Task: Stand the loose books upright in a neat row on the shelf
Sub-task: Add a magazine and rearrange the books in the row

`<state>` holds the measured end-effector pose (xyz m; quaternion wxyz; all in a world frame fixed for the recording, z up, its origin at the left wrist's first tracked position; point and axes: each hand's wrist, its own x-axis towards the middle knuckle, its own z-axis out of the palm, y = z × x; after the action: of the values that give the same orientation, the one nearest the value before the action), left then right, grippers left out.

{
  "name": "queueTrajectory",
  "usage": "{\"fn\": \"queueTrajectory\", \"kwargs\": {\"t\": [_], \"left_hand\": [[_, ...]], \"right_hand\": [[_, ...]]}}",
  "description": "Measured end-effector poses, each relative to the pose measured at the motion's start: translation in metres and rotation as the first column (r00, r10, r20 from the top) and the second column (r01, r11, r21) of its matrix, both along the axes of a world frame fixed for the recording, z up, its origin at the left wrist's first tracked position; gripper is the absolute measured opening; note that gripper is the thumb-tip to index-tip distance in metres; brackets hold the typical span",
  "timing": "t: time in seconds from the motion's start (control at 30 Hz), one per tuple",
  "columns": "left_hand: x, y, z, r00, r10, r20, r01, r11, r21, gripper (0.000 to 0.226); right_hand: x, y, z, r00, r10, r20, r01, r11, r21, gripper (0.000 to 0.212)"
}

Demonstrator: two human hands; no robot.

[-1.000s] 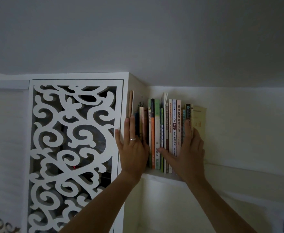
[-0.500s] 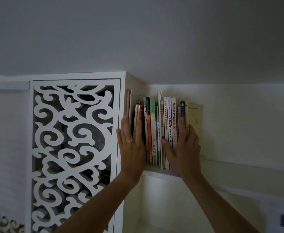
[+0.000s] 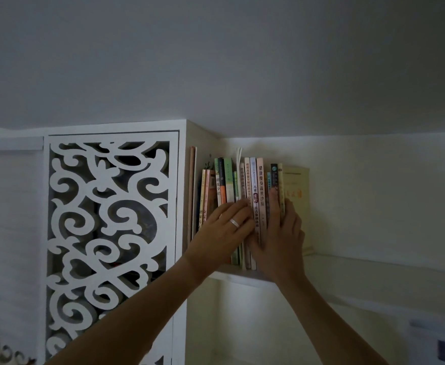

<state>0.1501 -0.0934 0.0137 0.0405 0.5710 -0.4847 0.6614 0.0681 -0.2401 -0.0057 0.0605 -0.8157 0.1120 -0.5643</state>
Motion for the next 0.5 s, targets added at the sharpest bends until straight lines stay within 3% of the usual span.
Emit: {"fn": "queueTrajectory", "kwargs": {"t": [0.1,0.5], "left_hand": [[0.002,0.006,0.010,0.999,0.019,0.033,-0.020,0.999,0.047,0.037],[0.000,0.025,0.024,0.980,0.049,0.191,-0.087,0.976,0.197,0.032]], "right_hand": [[0.000,-0.001,-0.001,1.000,0.011,-0.007,-0.011,1.000,-0.004,0.106],[-0.004,0.002,-0.002,0.999,0.007,-0.041,-0.008,1.000,-0.007,0.101]]}}
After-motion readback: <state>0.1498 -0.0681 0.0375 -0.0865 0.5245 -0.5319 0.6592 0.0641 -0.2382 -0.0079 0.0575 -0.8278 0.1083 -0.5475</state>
